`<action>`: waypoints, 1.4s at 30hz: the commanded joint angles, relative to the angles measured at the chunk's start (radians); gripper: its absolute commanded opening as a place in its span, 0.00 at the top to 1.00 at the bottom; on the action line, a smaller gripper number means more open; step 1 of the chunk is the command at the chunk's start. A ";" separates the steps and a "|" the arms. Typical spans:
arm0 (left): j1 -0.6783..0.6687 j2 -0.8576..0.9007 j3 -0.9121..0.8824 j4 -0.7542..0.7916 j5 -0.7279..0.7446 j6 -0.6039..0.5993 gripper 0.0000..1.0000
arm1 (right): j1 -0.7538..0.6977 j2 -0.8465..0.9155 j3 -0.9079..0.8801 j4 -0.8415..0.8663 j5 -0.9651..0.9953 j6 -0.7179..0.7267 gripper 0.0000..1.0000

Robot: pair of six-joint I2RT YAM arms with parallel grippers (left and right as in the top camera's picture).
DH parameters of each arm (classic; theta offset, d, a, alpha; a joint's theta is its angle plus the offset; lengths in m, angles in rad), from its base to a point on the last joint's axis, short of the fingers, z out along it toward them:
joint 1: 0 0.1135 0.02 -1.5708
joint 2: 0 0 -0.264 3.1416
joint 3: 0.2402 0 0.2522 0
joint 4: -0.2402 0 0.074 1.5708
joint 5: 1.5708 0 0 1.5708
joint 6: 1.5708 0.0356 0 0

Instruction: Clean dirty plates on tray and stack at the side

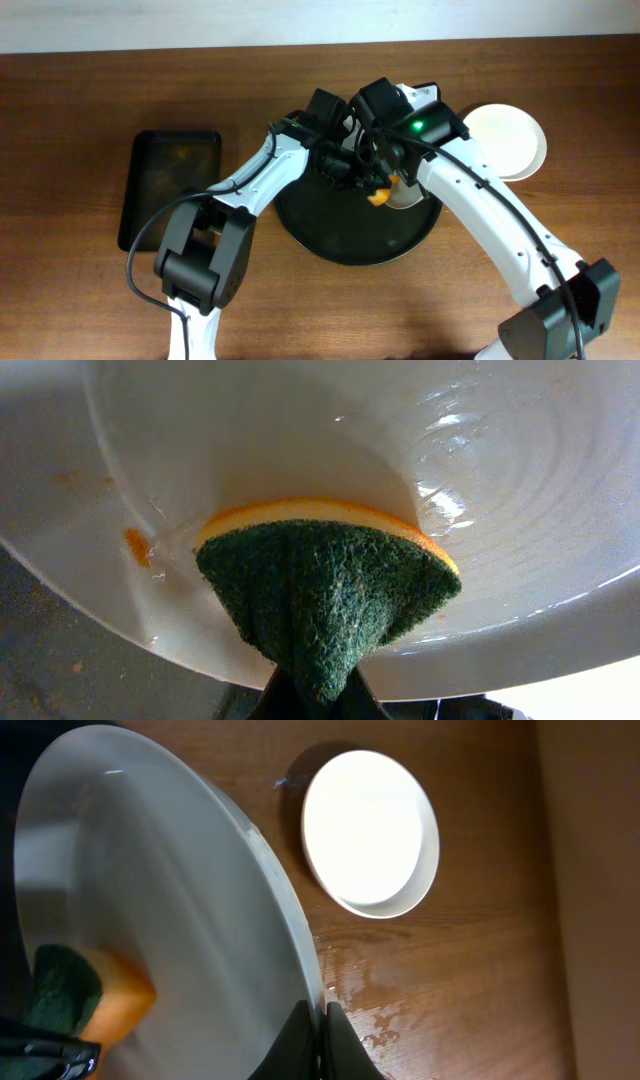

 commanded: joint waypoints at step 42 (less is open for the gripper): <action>0.220 0.023 0.019 0.102 -0.030 -0.109 1.00 | 0.030 -0.134 0.021 0.006 0.193 0.012 0.96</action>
